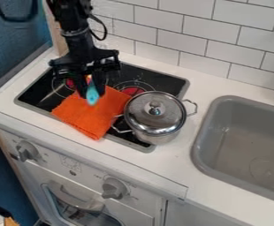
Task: Move the blue spatula to the top of the orange cloth
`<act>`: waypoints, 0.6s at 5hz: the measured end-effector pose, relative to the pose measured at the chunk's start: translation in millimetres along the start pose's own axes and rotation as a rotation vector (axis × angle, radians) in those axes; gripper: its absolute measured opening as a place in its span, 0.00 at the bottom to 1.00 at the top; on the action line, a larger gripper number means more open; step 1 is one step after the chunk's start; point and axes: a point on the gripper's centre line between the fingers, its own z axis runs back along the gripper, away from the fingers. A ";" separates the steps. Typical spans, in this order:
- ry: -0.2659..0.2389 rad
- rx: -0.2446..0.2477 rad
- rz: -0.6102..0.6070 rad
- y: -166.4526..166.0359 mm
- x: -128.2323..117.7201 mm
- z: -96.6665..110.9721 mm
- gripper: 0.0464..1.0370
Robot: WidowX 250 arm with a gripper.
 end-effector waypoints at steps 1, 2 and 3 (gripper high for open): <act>0.029 -0.076 0.096 -3.4 -1.4 13.5 0.30; 0.134 -0.152 0.208 -12.5 -13.9 19.3 0.30; 0.264 -0.168 0.371 -13.3 -19.9 15.3 0.30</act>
